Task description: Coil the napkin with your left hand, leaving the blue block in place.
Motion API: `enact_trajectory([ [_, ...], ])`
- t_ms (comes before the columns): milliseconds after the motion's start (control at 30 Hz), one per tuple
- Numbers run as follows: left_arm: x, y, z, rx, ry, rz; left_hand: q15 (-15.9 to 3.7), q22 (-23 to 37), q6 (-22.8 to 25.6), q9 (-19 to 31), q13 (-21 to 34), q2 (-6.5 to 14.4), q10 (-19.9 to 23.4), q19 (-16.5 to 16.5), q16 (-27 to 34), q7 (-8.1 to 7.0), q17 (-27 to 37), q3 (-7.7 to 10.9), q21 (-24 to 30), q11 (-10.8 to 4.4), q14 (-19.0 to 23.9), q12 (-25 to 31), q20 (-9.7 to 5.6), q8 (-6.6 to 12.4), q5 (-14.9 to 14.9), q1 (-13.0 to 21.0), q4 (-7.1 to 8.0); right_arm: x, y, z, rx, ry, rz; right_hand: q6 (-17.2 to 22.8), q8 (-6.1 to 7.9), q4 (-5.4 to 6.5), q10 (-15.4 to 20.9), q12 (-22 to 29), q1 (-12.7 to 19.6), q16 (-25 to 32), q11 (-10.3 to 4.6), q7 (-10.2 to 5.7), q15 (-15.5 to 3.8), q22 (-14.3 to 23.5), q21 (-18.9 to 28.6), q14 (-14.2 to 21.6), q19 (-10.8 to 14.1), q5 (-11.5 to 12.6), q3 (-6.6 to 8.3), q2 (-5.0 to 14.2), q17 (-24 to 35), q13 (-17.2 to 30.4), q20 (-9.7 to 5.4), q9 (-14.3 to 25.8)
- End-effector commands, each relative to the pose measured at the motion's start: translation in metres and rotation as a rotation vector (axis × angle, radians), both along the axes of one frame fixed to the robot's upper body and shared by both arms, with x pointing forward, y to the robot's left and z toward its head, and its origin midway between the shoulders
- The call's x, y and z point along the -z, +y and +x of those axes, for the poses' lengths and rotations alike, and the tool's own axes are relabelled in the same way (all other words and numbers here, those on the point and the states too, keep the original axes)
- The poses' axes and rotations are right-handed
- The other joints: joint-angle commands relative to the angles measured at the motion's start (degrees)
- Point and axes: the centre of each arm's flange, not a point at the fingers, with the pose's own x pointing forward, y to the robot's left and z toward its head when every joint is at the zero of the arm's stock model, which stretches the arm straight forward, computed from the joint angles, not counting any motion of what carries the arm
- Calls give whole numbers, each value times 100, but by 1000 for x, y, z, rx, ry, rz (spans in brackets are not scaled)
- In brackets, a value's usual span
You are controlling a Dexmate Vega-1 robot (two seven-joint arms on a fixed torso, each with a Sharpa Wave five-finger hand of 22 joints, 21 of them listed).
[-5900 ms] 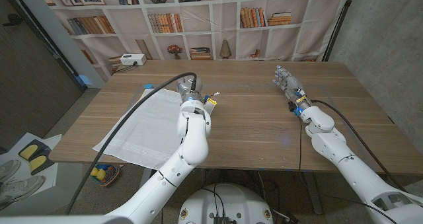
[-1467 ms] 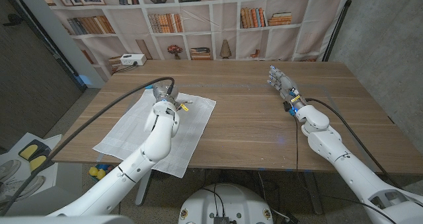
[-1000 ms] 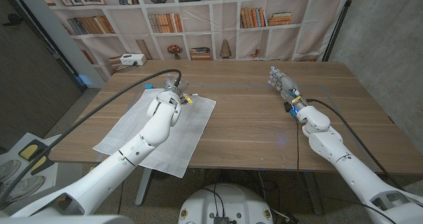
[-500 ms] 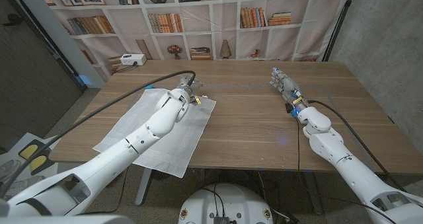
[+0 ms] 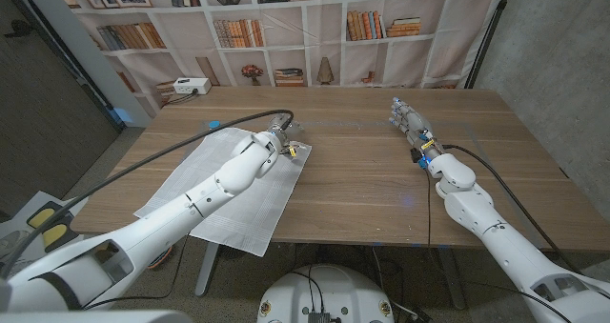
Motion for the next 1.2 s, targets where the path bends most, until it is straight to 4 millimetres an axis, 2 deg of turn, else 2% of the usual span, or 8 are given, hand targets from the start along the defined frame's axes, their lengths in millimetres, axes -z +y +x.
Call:
enact_trajectory([
  [33, 10, -11, 9, 38, 31, 59, -88, 16, -19, 35, -2, 143, 39, 60, 28, -21, 23, 15, -17, 0, 1, 45, -7, 12, 142, 12, 78, 0, 2, 2, 8, 2, 1, 34, 5, -15, 45, -4, -5, -10, 1, -16, 10, 14, 9, 53, 44, -3, -10, -21, 38, 18, -11, 12],
  [267, 13, -14, 17, 34, 129, 25, -53, 11, 94, 44, -23, 148, -26, 103, -23, -22, 1, -34, -58, 42, -145, 48, -18, 60, 366, 111, 62, 0, 1, 1, 14, 2, 0, 37, 3, -7, 53, -3, -19, -8, -14, -18, 4, 14, 9, 60, 46, -5, -16, -23, 41, 18, -10, 11],
  [400, 13, -14, 21, 35, 190, -21, 15, 12, 161, 48, -45, 239, -169, 61, -84, -24, -25, -13, -123, 70, -379, 18, -20, 79, 522, 293, 24, -1, 0, 0, 22, -1, -2, 38, 2, -1, 49, -7, -30, -7, -18, -20, 12, 14, 8, 62, 46, -7, -22, -26, 43, 18, -8, 12],
  [667, 5, -8, 26, 40, 324, -166, 19, 13, 576, 74, -78, 382, -92, 90, -48, -6, -64, 5, -174, 51, -386, 84, -22, 219, 654, 489, 12, -1, -1, -2, 28, -1, -8, 40, -1, 10, 41, -13, -50, -6, -6, -24, 10, 14, 7, 67, 46, -10, -30, -28, 48, 18, -7, 12],
  [767, 5, -6, 29, 16, 352, -181, 15, 16, 1096, 76, -109, 411, -33, 108, -34, 67, -78, -75, -226, 64, -389, 129, -22, 363, 724, 505, 64, -1, -2, -3, 29, -2, -6, 40, -1, 14, 42, -13, -57, -7, -16, -22, 13, 14, 7, 65, 46, -11, -34, -30, 49, 18, -7, 12],
  [833, 6, -6, 30, 10, 347, -170, -2, 19, 1481, 72, -131, 437, 125, 181, -10, 255, -83, -142, -238, 37, -339, 199, -101, 460, 757, 485, 114, -1, -2, -4, 29, -3, -5, 41, -2, 16, 46, -12, -61, -8, -21, -24, 15, 14, 7, 64, 46, -12, -36, -30, 50, 18, -9, 12],
  [1100, 12, -6, 30, 40, 329, -190, -356, 32, 3260, 128, -224, 700, 947, 658, 90, 318, -118, -290, -227, -193, 257, 476, -485, 937, 691, 671, 164, 0, -3, -5, 34, -3, -5, 45, -3, 16, 54, -11, -64, -9, -29, -15, 14, 14, 6, 66, 46, -11, -36, -28, 50, 19, -4, 12],
  [1200, 13, -6, 27, 65, 275, -192, -568, 48, 4279, 228, -247, 881, 1421, 937, 147, 504, -112, -262, -180, -314, 715, 580, -600, 1361, 493, 906, 89, 0, -2, -5, 35, -2, -3, 46, -3, 15, 53, -13, -63, -11, -3, -13, 18, 14, 6, 66, 48, -11, -35, -26, 50, 19, -5, 12],
])
